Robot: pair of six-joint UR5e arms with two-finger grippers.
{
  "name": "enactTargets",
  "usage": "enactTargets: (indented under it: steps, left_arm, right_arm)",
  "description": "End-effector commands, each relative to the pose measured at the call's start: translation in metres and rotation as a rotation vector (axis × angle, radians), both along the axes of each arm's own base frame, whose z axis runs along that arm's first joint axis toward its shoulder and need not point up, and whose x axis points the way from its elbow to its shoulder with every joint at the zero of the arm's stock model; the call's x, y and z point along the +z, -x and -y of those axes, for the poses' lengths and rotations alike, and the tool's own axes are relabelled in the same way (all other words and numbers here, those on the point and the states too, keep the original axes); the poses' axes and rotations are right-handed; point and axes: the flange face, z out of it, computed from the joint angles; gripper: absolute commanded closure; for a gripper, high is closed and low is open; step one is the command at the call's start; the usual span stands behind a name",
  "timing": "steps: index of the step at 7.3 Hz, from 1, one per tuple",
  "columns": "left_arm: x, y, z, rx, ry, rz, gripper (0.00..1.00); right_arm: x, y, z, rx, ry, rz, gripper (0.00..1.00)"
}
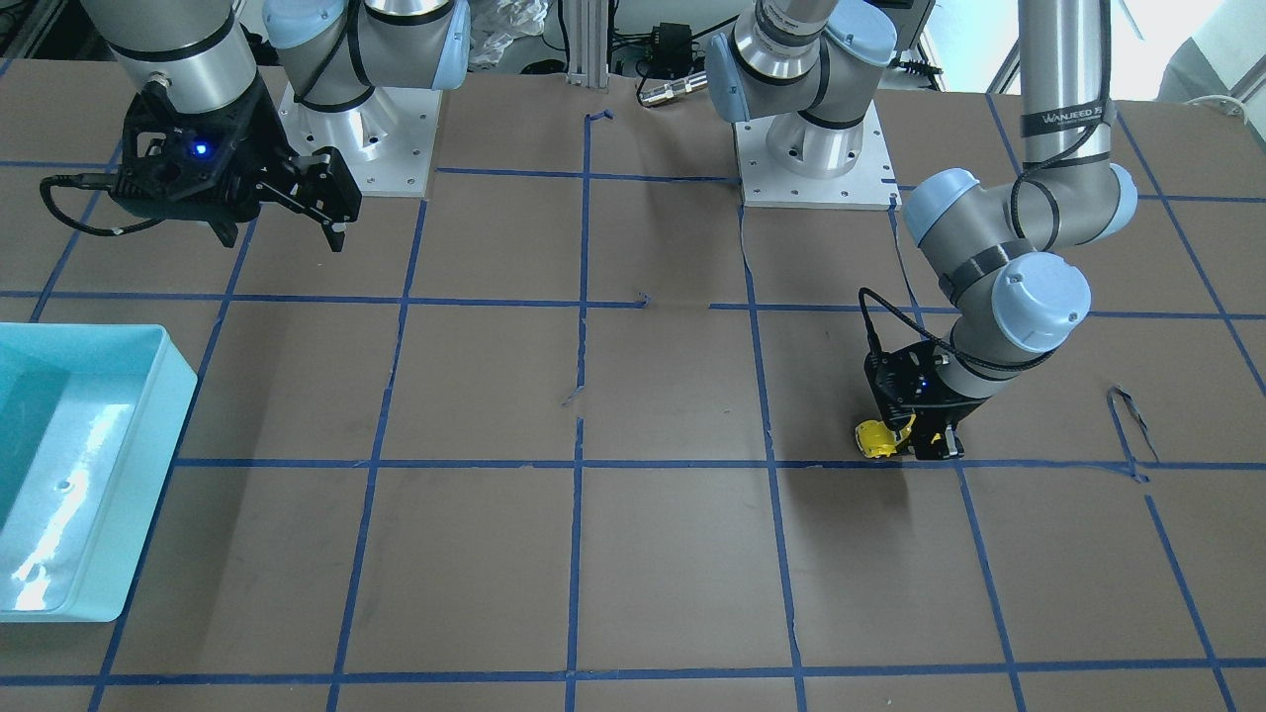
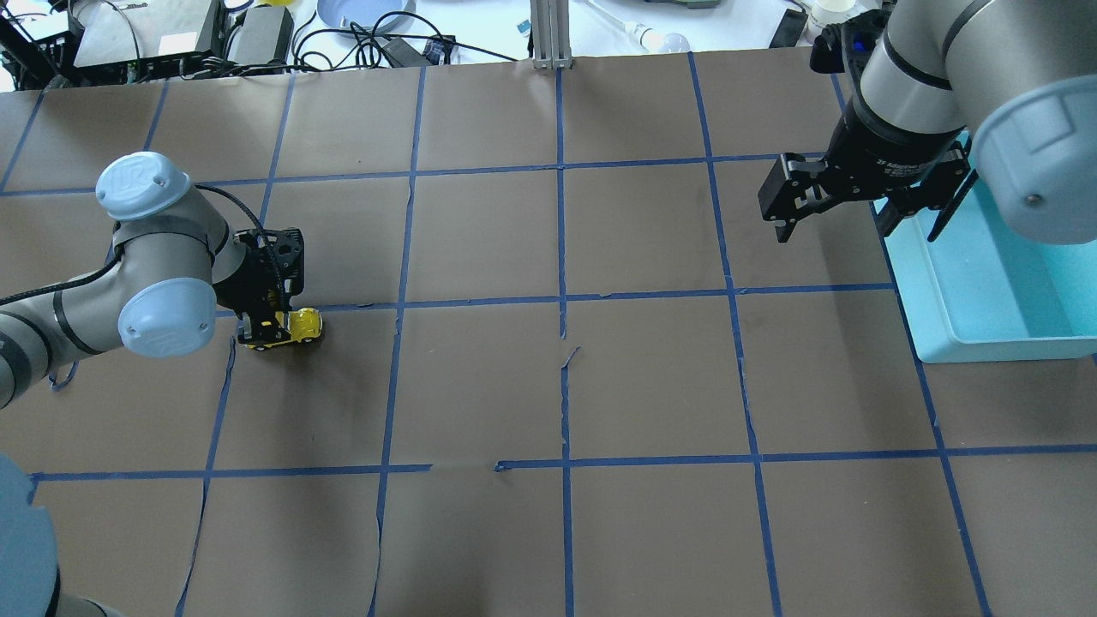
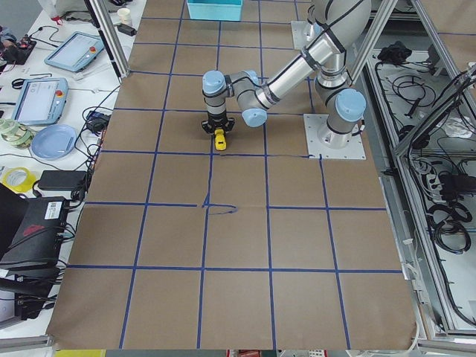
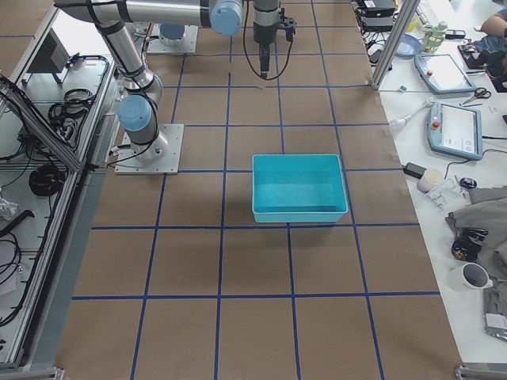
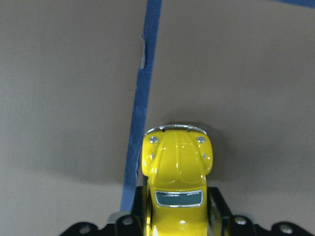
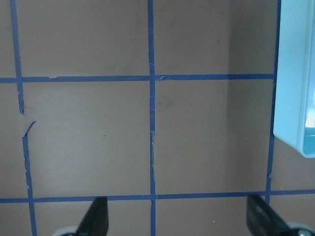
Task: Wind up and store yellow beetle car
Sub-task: 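Close the left gripper on the yellow car and drag it closer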
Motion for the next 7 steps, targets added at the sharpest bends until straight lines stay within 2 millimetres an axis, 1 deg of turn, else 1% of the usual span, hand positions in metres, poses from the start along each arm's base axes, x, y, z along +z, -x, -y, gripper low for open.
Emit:
enactTargets:
  steps: [1, 2, 3, 5, 6, 7]
  left_arm:
    - [0.0, -0.023, -0.002, -0.019, -0.001, 0.0, 0.51]
    - [0.0, -0.031, -0.003, -0.009, 0.001, 0.001, 0.51]
    - [0.001, -0.033, -0.003, -0.053, 0.011, 0.01, 0.5]
    - [0.001, -0.036, -0.003, -0.07, 0.017, 0.012, 0.49]
    - [0.001, -0.037, -0.003, -0.067, 0.018, 0.011, 0.37]
    - [0.001, -0.037, -0.003, -0.059, 0.018, 0.013, 0.13]
  right_arm:
    - [0.0, 0.0, 0.0, -0.002, -0.001, -0.001, 0.0]
    - [0.0, 0.0, 0.0, -0.002, 0.001, -0.001, 0.0]
    - [0.0, 0.0, 0.0, 0.0, -0.001, -0.001, 0.0]
    - [0.001, 0.0, -0.001, 0.0, 0.002, -0.001, 0.0]
    - [-0.001, 0.0, 0.0, 0.001, -0.003, -0.003, 0.0]
    - [0.0, 0.0, 0.0, 0.001, -0.001, -0.003, 0.0]
